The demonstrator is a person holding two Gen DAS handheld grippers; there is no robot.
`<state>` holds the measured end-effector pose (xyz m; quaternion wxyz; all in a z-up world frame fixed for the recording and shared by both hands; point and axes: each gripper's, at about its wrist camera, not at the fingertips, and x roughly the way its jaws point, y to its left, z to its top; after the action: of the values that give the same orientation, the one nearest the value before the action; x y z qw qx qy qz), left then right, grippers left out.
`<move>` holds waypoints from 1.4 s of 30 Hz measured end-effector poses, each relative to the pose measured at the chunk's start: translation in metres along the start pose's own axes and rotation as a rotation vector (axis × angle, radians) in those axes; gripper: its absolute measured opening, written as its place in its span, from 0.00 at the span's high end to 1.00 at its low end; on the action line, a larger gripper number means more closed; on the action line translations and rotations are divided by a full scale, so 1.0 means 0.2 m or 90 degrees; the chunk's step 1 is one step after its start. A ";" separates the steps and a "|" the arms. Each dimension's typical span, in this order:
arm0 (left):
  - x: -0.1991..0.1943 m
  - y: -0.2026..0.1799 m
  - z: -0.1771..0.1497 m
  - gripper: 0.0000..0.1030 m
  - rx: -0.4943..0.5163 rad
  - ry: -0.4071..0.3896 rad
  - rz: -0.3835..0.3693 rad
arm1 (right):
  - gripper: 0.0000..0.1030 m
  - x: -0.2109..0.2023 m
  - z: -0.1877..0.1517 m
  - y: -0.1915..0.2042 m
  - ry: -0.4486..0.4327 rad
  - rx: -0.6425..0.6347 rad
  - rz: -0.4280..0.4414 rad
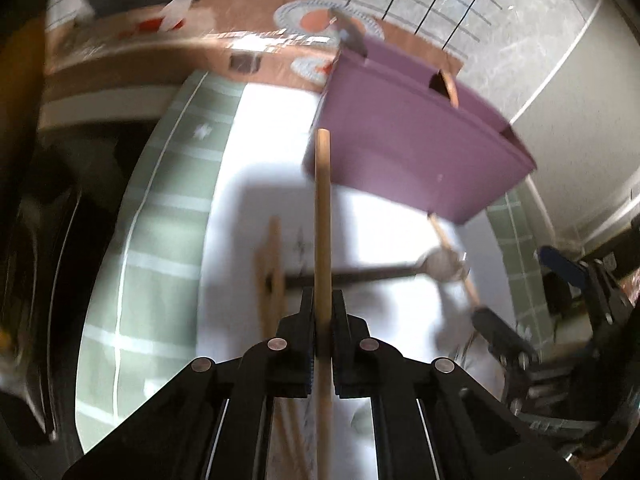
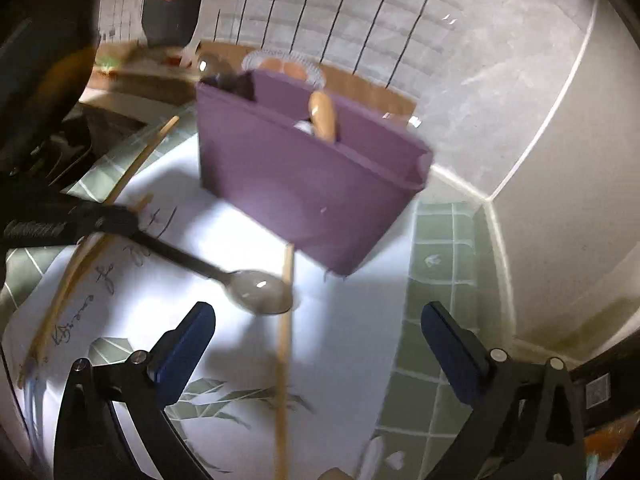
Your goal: Organize utensils
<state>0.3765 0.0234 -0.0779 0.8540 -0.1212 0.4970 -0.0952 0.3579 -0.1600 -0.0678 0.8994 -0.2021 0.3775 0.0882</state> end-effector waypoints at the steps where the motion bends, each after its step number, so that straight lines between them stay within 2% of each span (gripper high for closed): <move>1: -0.01 0.01 -0.03 0.94 -0.003 0.003 0.007 | 0.04 0.02 0.01 0.00 0.023 0.026 0.029; 2: -0.03 0.03 -0.05 0.94 -0.008 0.006 0.017 | 0.08 0.04 0.01 0.00 0.039 0.052 0.057; 4: -0.05 0.07 -0.10 0.94 -0.024 0.012 0.033 | 0.35 0.10 0.03 0.01 0.079 0.116 0.116; 6: -0.08 0.10 -0.13 0.93 -0.033 0.007 0.047 | 0.48 0.17 0.05 0.01 0.130 0.188 0.171; 9: -0.11 0.15 -0.20 0.92 -0.049 0.005 0.057 | 0.53 0.25 0.05 0.04 0.187 0.267 0.206; 11: -0.14 0.19 -0.23 0.92 -0.067 0.004 0.050 | 0.53 0.26 0.07 0.08 0.181 0.283 0.168; 14: -0.19 0.22 -0.29 0.92 -0.081 0.001 0.036 | 0.53 0.31 0.15 0.14 0.178 0.302 0.151; 17: -0.22 0.21 -0.34 0.90 -0.077 0.011 0.021 | 0.48 0.36 0.24 0.20 0.164 0.309 0.115; 19: -0.23 0.21 -0.36 0.87 -0.073 0.017 0.011 | 0.37 0.39 0.27 0.22 0.149 0.314 0.103; 21: -0.26 0.19 -0.38 0.86 -0.065 0.020 0.004 | 0.32 0.41 0.30 0.24 0.144 0.309 0.100; 23: -0.28 0.18 -0.39 0.83 -0.054 0.017 0.001 | 0.36 0.41 0.30 0.26 0.149 0.283 0.089; 25: -0.31 0.17 -0.39 0.74 -0.041 0.012 -0.004 | 0.58 0.37 0.28 0.28 0.148 0.245 0.070; 26: -0.32 0.16 -0.39 0.71 -0.035 0.010 -0.006 | 0.63 0.36 0.26 0.27 0.147 0.226 0.065; 27: -0.32 0.15 -0.38 0.65 -0.029 0.006 -0.007 | 0.70 0.33 0.24 0.26 0.148 0.211 0.069; 30: -0.31 0.08 -0.31 0.63 0.001 -0.006 -0.011 | 0.89 0.24 0.12 0.19 0.156 0.170 0.097; 31: -0.30 0.05 -0.28 0.63 0.016 -0.010 -0.013 | 0.89 0.20 0.07 0.17 0.153 0.156 0.106; 33: -0.24 -0.04 -0.18 0.60 0.061 -0.014 -0.016 | 0.89 0.06 -0.03 0.10 0.114 0.124 0.122; 35: -0.16 -0.12 -0.08 0.56 0.097 -0.006 -0.022 | 0.89 -0.02 -0.11 0.02 0.098 0.100 0.105; 38: 0.00 -0.25 0.12 0.55 0.143 0.011 -0.028 | 0.89 -0.07 -0.22 -0.11 0.112 0.120 0.115; 42: 0.16 -0.31 0.30 0.54 0.175 0.024 -0.007 | 0.88 -0.10 -0.32 -0.20 0.113 0.146 0.116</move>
<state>0.4413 -0.0375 -0.0581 0.8525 -0.0039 0.4947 -0.1691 0.3147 -0.2245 -0.0823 0.8680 -0.0698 0.4797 0.1076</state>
